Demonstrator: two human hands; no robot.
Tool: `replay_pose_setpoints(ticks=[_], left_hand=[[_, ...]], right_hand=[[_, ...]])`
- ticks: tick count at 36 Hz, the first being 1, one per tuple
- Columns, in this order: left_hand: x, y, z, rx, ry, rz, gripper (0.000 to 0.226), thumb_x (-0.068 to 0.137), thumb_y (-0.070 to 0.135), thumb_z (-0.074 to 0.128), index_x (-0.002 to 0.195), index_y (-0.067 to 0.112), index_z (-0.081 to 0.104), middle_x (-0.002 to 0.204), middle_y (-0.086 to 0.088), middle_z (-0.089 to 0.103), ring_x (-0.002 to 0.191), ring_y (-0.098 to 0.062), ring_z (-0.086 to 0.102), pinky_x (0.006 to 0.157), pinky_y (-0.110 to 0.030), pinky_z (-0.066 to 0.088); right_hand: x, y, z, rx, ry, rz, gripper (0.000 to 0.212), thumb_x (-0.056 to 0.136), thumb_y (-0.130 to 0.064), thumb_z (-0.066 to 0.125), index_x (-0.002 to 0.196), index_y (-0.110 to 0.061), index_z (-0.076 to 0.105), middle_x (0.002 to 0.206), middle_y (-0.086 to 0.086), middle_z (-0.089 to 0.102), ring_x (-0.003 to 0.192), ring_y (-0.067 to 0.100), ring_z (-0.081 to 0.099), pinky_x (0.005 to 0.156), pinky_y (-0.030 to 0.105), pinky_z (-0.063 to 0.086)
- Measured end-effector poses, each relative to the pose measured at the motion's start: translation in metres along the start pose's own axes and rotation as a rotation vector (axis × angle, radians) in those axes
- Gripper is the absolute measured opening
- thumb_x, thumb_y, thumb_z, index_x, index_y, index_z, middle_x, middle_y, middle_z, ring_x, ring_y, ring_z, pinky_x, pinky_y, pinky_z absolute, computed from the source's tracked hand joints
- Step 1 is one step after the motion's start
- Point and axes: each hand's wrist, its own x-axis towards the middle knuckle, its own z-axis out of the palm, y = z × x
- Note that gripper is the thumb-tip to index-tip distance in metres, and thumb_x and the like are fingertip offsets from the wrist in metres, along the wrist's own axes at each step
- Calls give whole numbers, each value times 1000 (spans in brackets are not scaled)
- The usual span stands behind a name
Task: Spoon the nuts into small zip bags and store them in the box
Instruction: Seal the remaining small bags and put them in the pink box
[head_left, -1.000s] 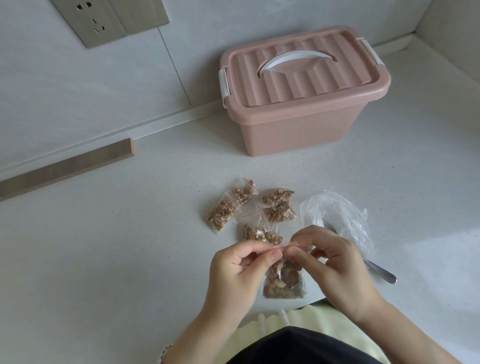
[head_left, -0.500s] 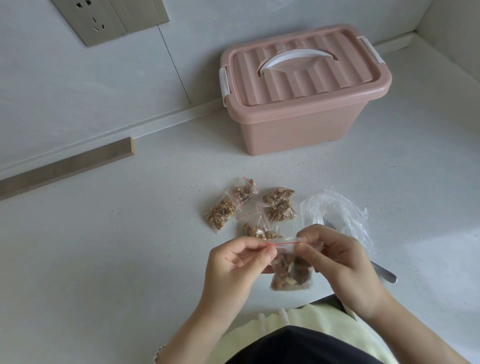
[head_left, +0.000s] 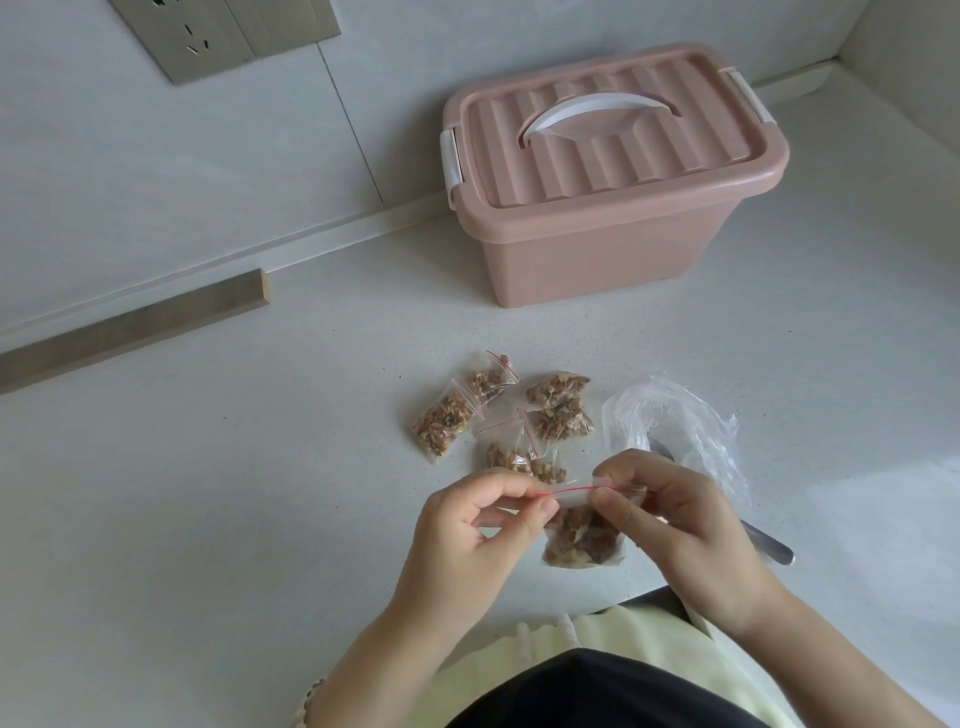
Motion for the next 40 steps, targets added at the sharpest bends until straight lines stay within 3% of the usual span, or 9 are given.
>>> replay_pose_setpoints(ticks=[4, 10, 15, 19, 22, 25, 30, 34, 40], left_hand=[[0, -5, -2, 61, -26, 88, 8, 75, 36, 63, 75, 31, 70, 82, 18, 69, 73, -5, 66, 64, -14, 52], [1, -7, -2, 111, -10, 189, 8, 78, 27, 61, 83, 24, 66, 81, 15, 67, 69, -3, 63, 62, -11, 49], [1, -9, -1, 114, 26, 136, 11, 75, 33, 60, 78, 25, 66, 74, 16, 67, 63, -3, 63, 59, -11, 49], [-1, -9, 0, 102, -7, 110, 13, 74, 34, 62, 76, 24, 69, 73, 16, 69, 65, -4, 64, 61, -14, 50], [-2, -9, -2, 95, -33, 106, 11, 73, 34, 63, 71, 27, 71, 74, 17, 69, 66, -5, 65, 60, -15, 51], [-1, -8, -3, 103, -55, 115, 13, 73, 32, 63, 82, 25, 69, 75, 17, 68, 68, -4, 64, 60, -14, 50], [-2, -11, -4, 117, -69, 112, 13, 73, 34, 62, 82, 27, 68, 75, 15, 68, 68, -5, 64, 62, -16, 51], [-4, -10, -5, 135, -92, 94, 7, 72, 36, 61, 75, 40, 66, 75, 18, 68, 73, -5, 64, 64, -16, 51], [-1, -8, -6, 180, -91, 83, 18, 72, 45, 59, 89, 43, 64, 85, 25, 67, 76, -1, 64, 63, -17, 51]], right_hand=[[2, -1, -2, -22, -48, 0, 7, 76, -27, 57, 77, -28, 64, 77, -5, 65, 70, 12, 59, 67, 32, 47], [3, 0, -1, -26, -81, -27, 19, 72, -45, 55, 77, -29, 64, 74, -8, 64, 69, 11, 59, 66, 35, 49], [3, 1, 1, -99, -65, -145, 12, 75, -43, 55, 75, -35, 63, 74, -15, 62, 65, 5, 55, 57, 16, 41], [2, 0, 2, -193, -75, -245, 12, 78, -36, 58, 78, -29, 68, 80, -15, 62, 71, -1, 58, 65, 3, 37], [3, 2, 2, -215, -77, -281, 7, 79, -34, 60, 79, -32, 67, 81, -16, 62, 76, 4, 60, 70, 10, 42], [4, 3, 2, -259, -76, -331, 5, 80, -32, 60, 82, -31, 65, 81, -16, 62, 79, 7, 59, 72, 19, 46], [5, 4, 6, -315, -64, -374, 3, 77, -30, 60, 77, -30, 64, 76, -26, 58, 82, 2, 52, 77, 20, 41], [7, 8, 8, -376, -51, -409, 5, 74, -30, 62, 79, -30, 60, 75, -31, 53, 80, 1, 50, 74, 32, 45], [11, 6, 10, -357, -82, -371, 4, 74, -31, 60, 74, -30, 63, 74, -29, 53, 77, 0, 53, 75, 22, 42]])
